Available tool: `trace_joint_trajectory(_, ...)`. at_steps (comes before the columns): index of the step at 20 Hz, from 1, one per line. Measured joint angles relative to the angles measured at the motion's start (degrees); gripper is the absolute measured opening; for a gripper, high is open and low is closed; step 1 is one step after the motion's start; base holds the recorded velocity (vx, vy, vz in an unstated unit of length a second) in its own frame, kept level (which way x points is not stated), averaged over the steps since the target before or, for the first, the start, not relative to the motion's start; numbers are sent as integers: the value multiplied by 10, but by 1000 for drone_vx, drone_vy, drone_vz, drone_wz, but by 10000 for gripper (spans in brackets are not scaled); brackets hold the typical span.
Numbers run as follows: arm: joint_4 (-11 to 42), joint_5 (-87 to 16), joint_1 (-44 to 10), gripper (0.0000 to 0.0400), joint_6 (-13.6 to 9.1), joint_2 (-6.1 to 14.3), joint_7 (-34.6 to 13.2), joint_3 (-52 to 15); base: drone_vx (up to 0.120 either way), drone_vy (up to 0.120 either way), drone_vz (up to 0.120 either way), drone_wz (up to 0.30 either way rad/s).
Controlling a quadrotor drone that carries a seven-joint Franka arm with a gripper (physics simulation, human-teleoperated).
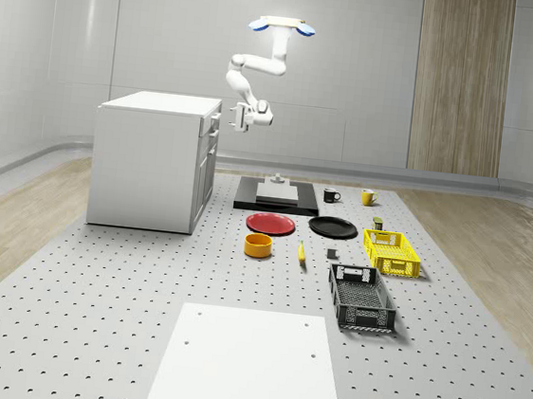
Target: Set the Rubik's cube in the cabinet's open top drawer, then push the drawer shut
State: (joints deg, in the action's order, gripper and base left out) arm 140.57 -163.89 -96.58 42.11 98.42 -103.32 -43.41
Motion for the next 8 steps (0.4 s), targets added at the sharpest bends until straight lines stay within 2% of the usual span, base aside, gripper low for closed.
trace_joint_trajectory(8, 0, -4, 4, 400, 3, 0, 4, 0, 0, 5, 0, 0)
